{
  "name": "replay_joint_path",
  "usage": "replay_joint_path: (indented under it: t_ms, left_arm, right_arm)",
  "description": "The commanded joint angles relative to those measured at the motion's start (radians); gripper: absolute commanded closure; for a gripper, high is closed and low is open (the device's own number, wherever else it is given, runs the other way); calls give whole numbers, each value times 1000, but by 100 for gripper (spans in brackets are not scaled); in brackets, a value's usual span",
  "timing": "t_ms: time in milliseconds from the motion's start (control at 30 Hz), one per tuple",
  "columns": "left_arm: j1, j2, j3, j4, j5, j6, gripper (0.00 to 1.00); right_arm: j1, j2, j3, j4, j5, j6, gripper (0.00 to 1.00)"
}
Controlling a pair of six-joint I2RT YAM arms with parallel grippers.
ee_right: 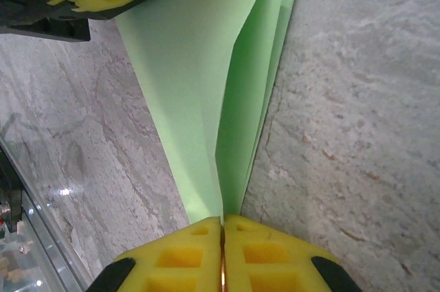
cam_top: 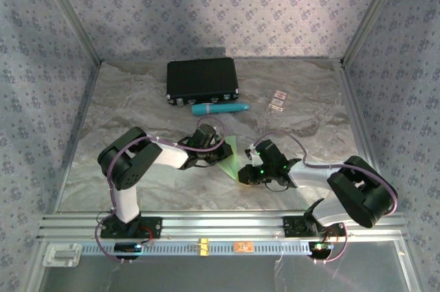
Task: Fold a paper plane with a square sheet of paper (pick it up from the middle)
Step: Fourth fold the wing at the center of the table.
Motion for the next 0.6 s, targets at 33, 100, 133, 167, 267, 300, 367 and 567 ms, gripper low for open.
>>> replay_joint_path:
  t_ms: [33,100,133,167,267,300,367,567]
  left_arm:
    - [7,25,-25,-3,-18,-1,96]
    - [4,25,-26,1,-19,-2,96]
    - [5,25,-26,5,-19,-3,96]
    - [5,24,-28,10,-18,-4,96]
    - [-3,21,-29,4,-28,-5,96]
    - [-7,21,-28,6,-31,-5,96]
    - [-13,21,-29,9,-37,-7,96]
    - [-25,16,-36,12,-52,-14,96]
  right_arm:
    - [-4,-10,-1,-141,-13,-53,87]
    - [-14,-54,9,-162,9,-45,81]
    - [-24,-74,9,-163,12,-39,79]
    - [-39,-104,8,-162,16,-28,76]
    - [-95,-171,0,-165,8,-4,69]
    - [-117,-185,0,-160,-12,19,69]
    - [-147,-189,4,-146,-49,33,69]
    - [-173,-141,26,-94,-133,71,68]
